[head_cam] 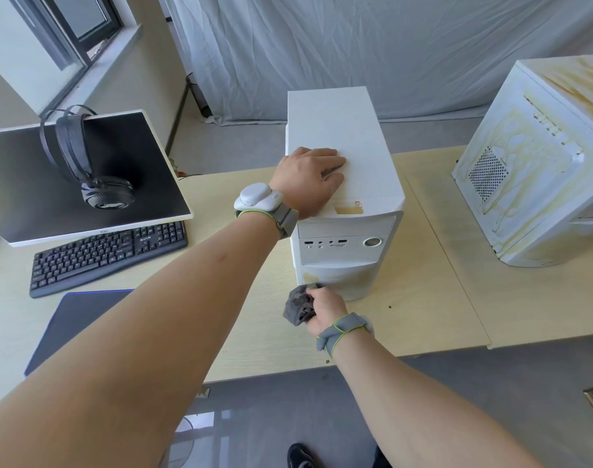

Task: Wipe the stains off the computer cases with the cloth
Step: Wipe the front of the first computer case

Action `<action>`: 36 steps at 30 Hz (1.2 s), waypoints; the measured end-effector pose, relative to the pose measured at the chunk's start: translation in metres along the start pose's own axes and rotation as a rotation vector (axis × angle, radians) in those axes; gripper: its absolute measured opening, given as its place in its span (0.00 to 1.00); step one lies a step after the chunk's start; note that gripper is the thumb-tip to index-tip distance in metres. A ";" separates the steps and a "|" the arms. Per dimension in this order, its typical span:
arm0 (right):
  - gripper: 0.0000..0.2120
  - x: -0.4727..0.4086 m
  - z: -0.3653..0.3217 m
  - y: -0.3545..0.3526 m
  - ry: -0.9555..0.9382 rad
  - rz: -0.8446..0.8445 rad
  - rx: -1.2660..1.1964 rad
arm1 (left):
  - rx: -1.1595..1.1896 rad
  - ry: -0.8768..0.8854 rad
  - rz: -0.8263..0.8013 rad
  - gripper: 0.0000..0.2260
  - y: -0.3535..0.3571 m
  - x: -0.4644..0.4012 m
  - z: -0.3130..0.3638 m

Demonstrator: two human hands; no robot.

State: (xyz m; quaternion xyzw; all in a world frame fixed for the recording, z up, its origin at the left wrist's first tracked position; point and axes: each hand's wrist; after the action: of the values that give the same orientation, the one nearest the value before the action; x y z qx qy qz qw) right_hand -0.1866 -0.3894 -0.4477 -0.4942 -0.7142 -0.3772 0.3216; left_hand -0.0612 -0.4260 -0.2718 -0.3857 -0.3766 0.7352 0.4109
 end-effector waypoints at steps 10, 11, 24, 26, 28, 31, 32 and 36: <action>0.07 0.003 0.000 0.002 -0.136 -0.081 -0.156 | -0.009 0.004 -0.007 0.14 0.000 0.000 -0.001; 0.06 0.001 0.002 0.001 -0.120 -0.061 -0.121 | -0.007 0.003 -0.010 0.14 0.000 -0.001 -0.001; 0.07 0.022 -0.020 -0.014 -0.093 -0.156 -0.186 | 0.014 -0.018 -0.041 0.16 0.000 -0.002 -0.003; 0.08 0.022 -0.022 -0.026 -0.104 -0.131 -0.146 | 0.014 -0.013 -0.038 0.16 0.000 -0.003 -0.001; 0.09 0.017 -0.022 -0.040 -0.088 -0.105 -0.095 | 0.011 -0.012 -0.028 0.16 -0.001 -0.002 0.001; 0.12 0.009 -0.029 -0.062 -0.071 -0.034 -0.064 | 0.005 -0.018 -0.012 0.15 -0.001 -0.002 0.002; 0.14 0.007 -0.032 -0.068 -0.081 -0.023 -0.073 | 0.001 -0.019 -0.012 0.15 0.000 -0.001 0.002; 0.12 -0.001 -0.048 -0.085 -0.098 0.001 -0.106 | -0.016 -0.042 -0.023 0.16 0.001 -0.003 0.001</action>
State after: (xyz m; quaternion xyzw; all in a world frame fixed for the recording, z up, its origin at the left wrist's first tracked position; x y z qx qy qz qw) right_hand -0.2632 -0.4505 -0.4430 -0.5287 -0.7079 -0.3896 0.2598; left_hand -0.0618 -0.4293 -0.2717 -0.3690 -0.3957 0.7353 0.4081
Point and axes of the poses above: each hand's wrist, its own x-axis away from the middle knuckle, its own y-axis out of the palm, z = x × y, and after that the axes turned 1 degree about -z, right-handed
